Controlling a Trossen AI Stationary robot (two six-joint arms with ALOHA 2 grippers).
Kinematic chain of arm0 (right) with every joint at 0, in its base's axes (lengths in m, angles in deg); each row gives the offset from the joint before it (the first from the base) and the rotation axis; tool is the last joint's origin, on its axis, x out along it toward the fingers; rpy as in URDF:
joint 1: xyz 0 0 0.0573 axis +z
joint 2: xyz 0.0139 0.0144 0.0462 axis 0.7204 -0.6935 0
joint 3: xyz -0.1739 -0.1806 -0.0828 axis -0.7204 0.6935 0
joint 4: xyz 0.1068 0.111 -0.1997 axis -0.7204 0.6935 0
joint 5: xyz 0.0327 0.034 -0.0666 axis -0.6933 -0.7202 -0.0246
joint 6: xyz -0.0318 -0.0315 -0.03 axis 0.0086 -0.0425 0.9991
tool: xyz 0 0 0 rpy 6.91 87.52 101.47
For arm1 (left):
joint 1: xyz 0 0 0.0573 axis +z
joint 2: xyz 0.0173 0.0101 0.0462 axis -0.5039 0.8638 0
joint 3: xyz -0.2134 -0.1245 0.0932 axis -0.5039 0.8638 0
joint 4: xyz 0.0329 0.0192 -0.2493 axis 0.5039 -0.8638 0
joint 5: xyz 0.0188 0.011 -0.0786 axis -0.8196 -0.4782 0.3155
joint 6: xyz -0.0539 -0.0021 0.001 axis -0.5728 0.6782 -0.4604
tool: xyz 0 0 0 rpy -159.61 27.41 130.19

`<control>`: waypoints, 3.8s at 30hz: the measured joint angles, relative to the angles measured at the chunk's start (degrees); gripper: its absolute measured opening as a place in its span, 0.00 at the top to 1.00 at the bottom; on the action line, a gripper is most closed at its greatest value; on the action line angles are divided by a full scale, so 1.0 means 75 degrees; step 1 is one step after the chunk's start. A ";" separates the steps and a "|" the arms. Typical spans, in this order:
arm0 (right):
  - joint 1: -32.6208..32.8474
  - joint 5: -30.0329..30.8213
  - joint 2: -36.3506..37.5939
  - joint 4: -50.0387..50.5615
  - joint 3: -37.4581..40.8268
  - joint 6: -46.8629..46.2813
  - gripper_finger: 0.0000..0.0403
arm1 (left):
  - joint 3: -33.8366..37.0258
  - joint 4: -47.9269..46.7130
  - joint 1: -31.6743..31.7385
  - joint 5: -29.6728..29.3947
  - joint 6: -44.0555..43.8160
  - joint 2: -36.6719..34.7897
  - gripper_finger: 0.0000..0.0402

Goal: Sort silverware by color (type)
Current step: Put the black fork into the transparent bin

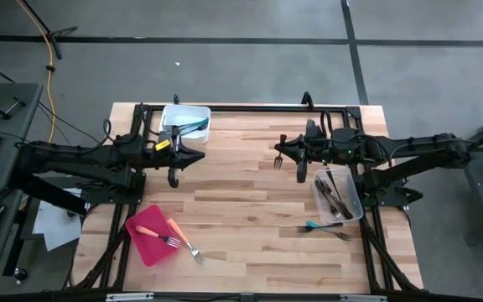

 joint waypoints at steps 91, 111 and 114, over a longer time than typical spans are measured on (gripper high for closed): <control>0.0357 -0.0818 0.0367 0.7230 0.0017 -0.4851 1.00 | -0.0017 0.0784 0.0015 -0.0956 0.0458 -0.0149 1.00; 0.0950 -0.1410 0.0248 0.8638 0.1392 -0.6864 1.00 | -0.0012 0.0769 0.0012 -0.1039 0.0393 -0.0149 1.00; 0.0950 -0.1763 0.0248 0.8032 0.1999 -0.7017 1.00 | -0.0012 0.0766 0.0014 -0.1040 0.0393 -0.0149 1.00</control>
